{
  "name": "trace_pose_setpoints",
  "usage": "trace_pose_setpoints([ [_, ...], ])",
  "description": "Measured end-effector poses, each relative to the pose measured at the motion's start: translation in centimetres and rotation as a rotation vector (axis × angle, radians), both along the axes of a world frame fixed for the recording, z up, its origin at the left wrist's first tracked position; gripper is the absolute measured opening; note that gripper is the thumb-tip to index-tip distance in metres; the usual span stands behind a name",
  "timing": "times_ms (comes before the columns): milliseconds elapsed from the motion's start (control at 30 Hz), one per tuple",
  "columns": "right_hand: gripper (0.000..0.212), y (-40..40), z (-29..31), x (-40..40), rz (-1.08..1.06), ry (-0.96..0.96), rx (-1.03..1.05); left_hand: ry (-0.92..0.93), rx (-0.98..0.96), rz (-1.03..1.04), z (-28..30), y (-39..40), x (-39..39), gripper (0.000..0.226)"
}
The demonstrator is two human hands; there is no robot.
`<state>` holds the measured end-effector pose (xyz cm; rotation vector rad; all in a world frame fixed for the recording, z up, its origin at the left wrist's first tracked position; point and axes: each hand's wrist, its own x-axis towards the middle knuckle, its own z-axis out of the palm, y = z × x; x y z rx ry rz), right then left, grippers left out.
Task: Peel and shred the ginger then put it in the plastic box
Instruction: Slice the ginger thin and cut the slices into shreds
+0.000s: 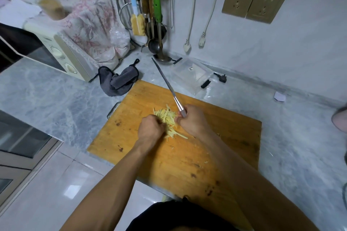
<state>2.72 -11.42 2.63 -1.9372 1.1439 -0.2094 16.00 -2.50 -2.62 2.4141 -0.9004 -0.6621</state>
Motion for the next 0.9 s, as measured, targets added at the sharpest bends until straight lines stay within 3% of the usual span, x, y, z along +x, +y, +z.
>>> trace_pose_setpoints([
  [133,0.018,0.0,0.1,0.5,-0.006,0.009,-0.012,-0.018,0.011,0.068,0.1,-0.8,-1.0,0.009],
  [233,0.021,-0.2,0.0,1.2,-0.031,-0.004,0.034,0.063,-0.090,0.147,0.2,-0.4,-0.8,0.008],
  [334,0.025,-0.5,-0.2,1.6,-0.055,-0.050,0.118,0.360,-0.267,0.293,0.6,0.7,-0.4,0.018],
  [434,0.023,-0.5,-0.3,1.9,-0.041,-0.090,0.202,0.554,-0.364,0.282,1.7,1.4,-0.5,0.007],
  [667,0.022,0.2,-0.8,2.5,-0.016,-0.105,0.263,0.431,-0.310,0.145,2.7,1.7,0.2,0.009],
  [901,0.022,0.0,-1.1,2.5,-0.070,-0.164,0.290,0.378,-0.289,0.160,2.8,0.8,-0.1,0.016],
])
